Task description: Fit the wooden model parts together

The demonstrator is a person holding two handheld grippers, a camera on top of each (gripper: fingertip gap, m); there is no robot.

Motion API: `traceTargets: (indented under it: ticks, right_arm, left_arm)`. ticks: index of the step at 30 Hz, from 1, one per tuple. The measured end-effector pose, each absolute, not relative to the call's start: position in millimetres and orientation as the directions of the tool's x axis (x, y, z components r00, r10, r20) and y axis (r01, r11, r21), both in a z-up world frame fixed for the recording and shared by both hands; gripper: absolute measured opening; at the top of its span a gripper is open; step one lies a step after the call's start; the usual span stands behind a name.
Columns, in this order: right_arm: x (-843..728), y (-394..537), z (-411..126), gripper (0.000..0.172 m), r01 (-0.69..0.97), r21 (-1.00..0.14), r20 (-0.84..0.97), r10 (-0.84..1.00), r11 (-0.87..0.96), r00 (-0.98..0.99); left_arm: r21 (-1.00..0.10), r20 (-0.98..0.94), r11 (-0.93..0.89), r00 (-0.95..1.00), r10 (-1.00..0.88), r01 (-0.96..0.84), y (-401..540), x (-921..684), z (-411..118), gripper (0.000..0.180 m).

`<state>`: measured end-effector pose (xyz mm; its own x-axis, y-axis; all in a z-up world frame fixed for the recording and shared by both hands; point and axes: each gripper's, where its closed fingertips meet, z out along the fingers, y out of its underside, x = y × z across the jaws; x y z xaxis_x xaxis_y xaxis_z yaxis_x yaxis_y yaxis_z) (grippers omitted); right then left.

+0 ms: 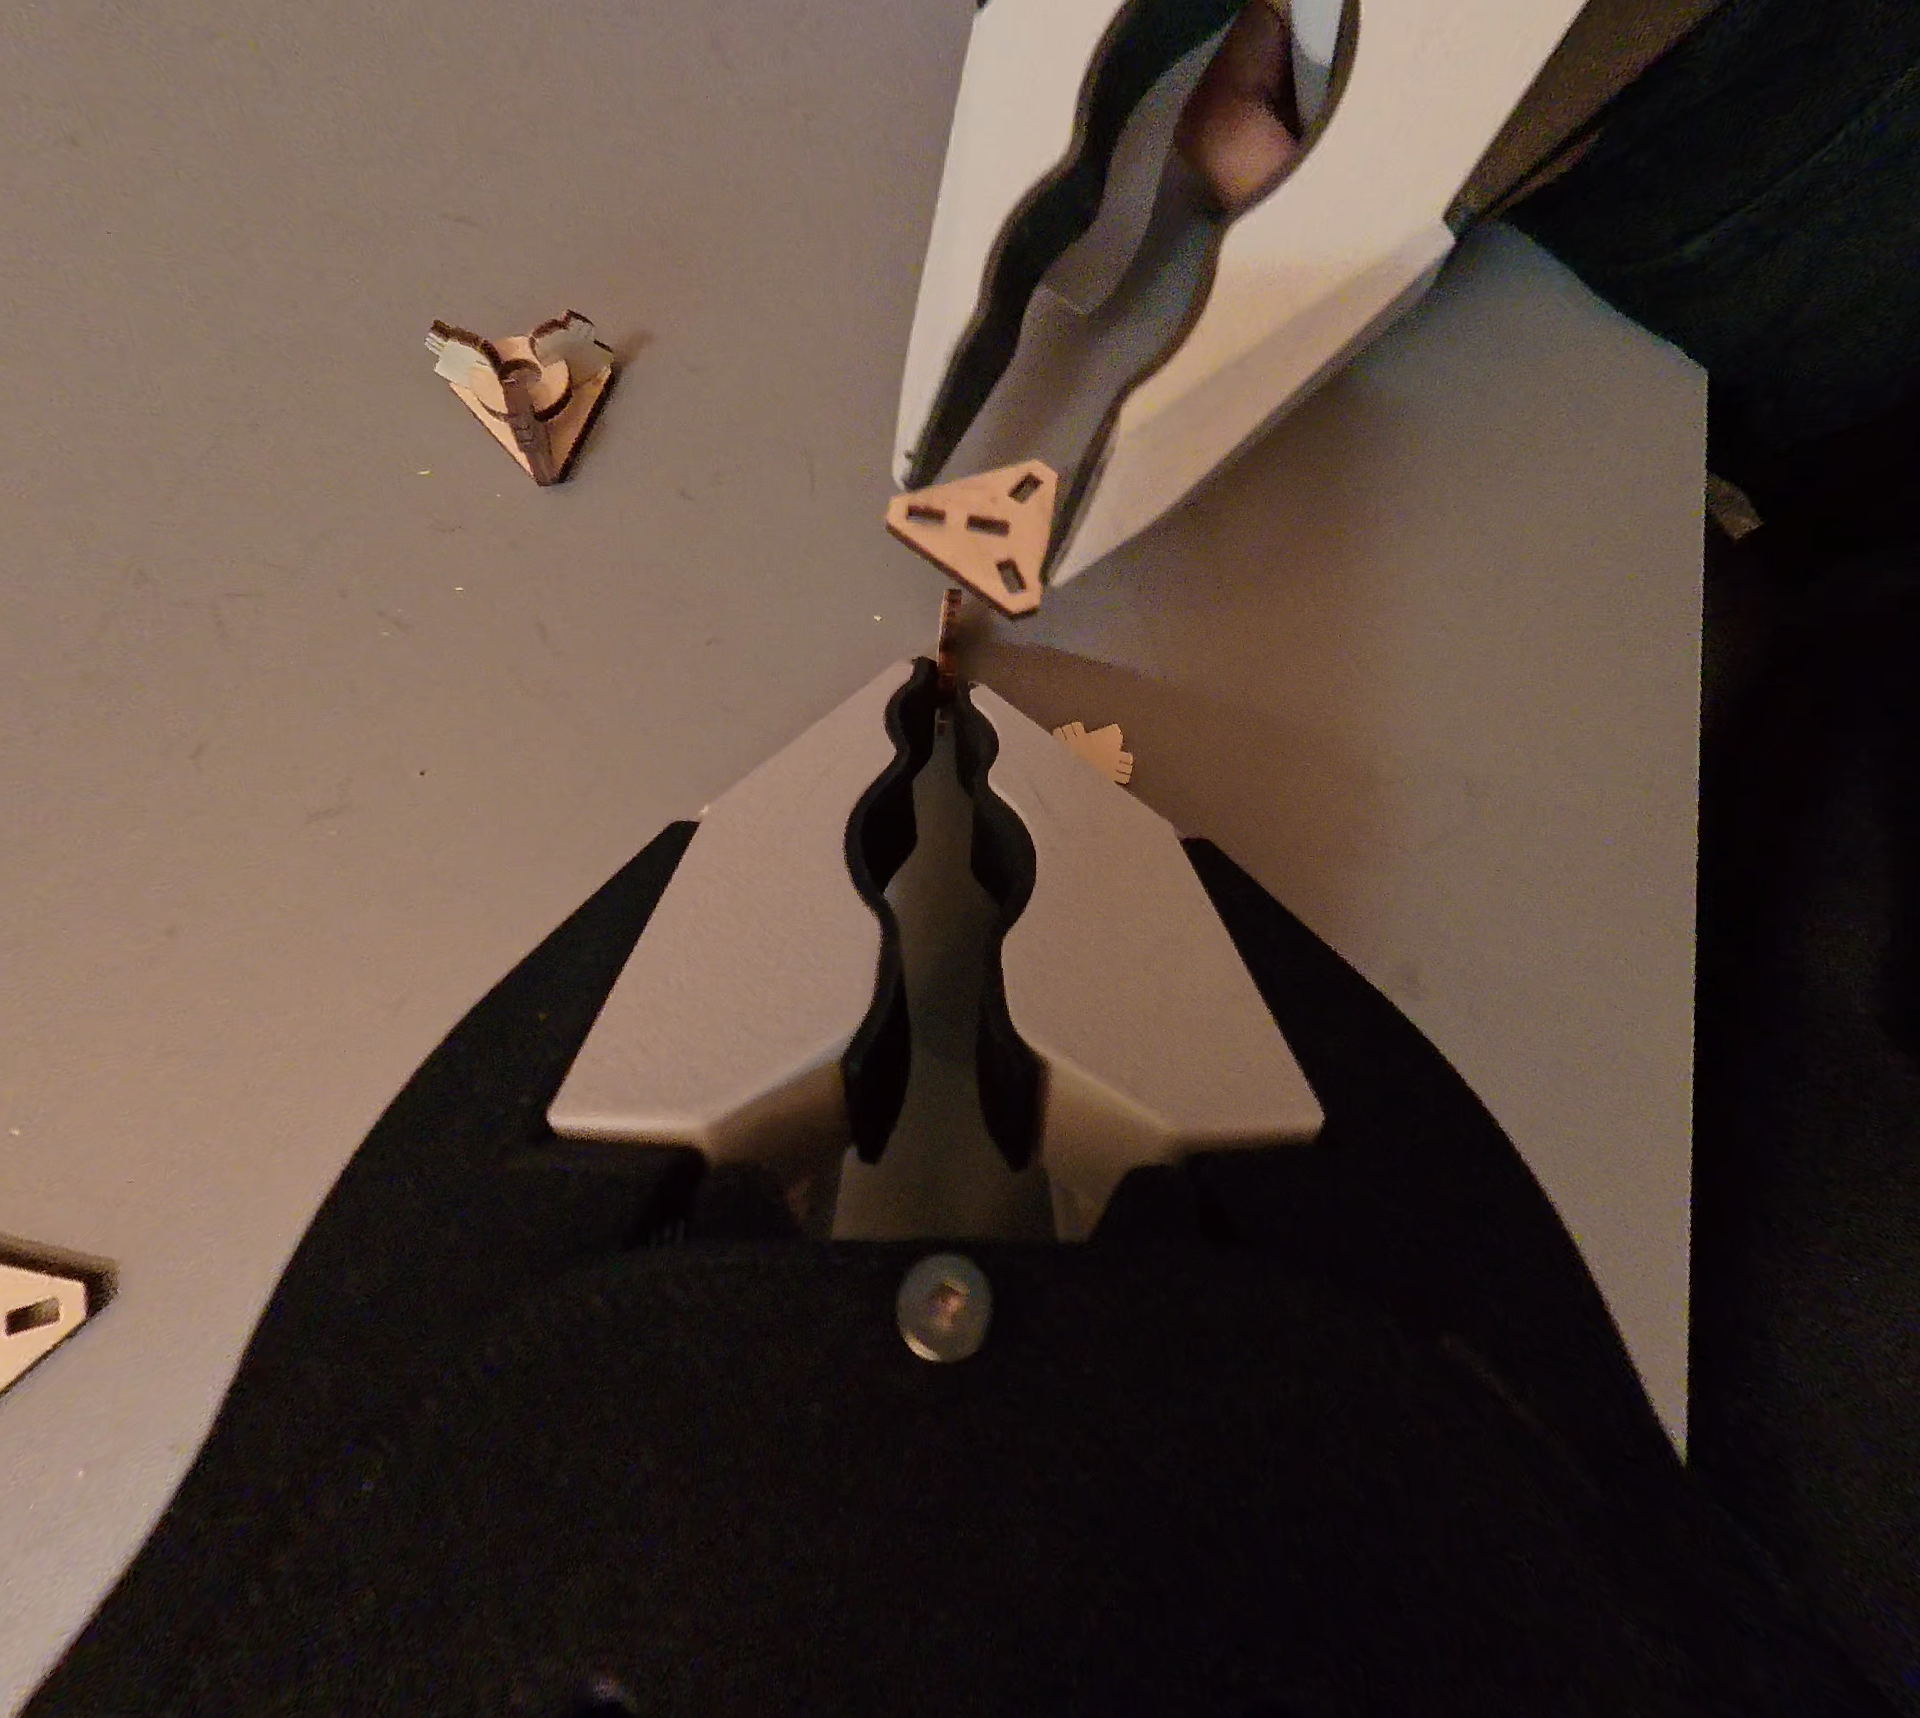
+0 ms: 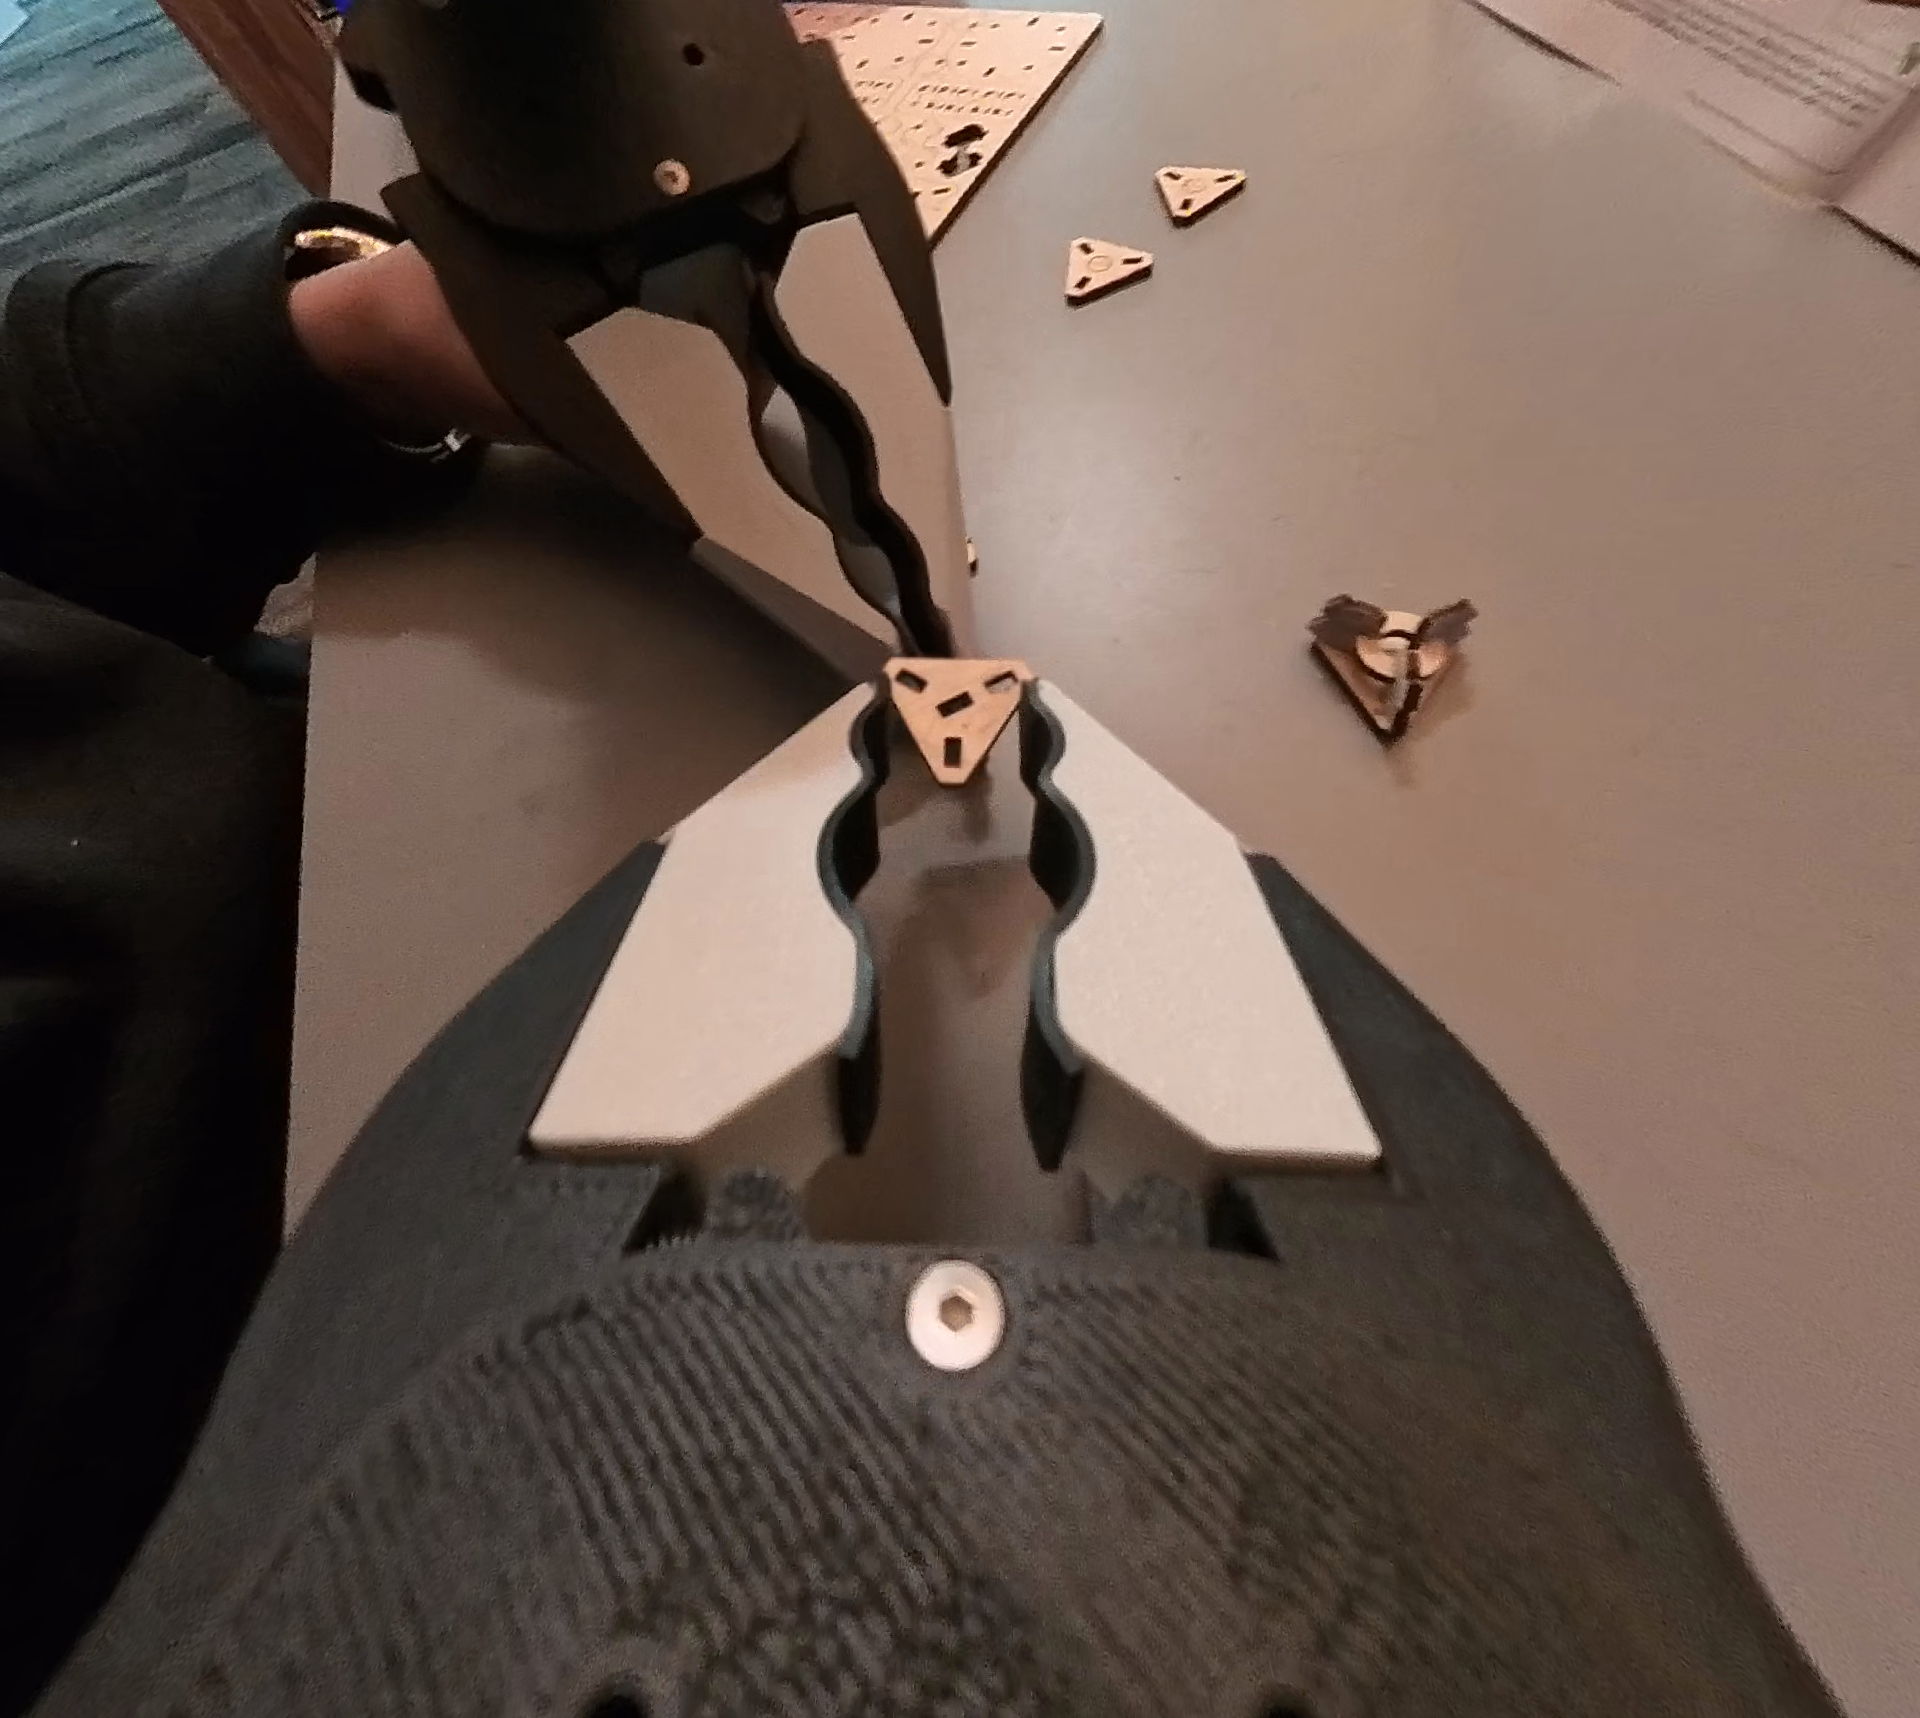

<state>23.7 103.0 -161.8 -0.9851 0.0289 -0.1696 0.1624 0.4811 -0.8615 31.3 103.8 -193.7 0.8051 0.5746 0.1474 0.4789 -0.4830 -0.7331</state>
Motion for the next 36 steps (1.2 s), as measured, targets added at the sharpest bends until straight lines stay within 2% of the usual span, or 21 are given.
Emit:
traceTargets:
  ticks: [23,36]
  right_arm:
    - [22,101,-171,0.023,0.149,-0.84,-0.138,0.06,0.522,-0.989]
    - [22,101,-170,0.023,0.15,-0.841,-0.142,0.056,0.52,-0.988]
  left_arm:
    - [-0.729,0.229,-0.454,0.807,0.544,0.513,107,42,-192,0.005]
    - [-0.73,0.291,-0.43,0.811,0.508,0.532,110,48,-189,0.001]
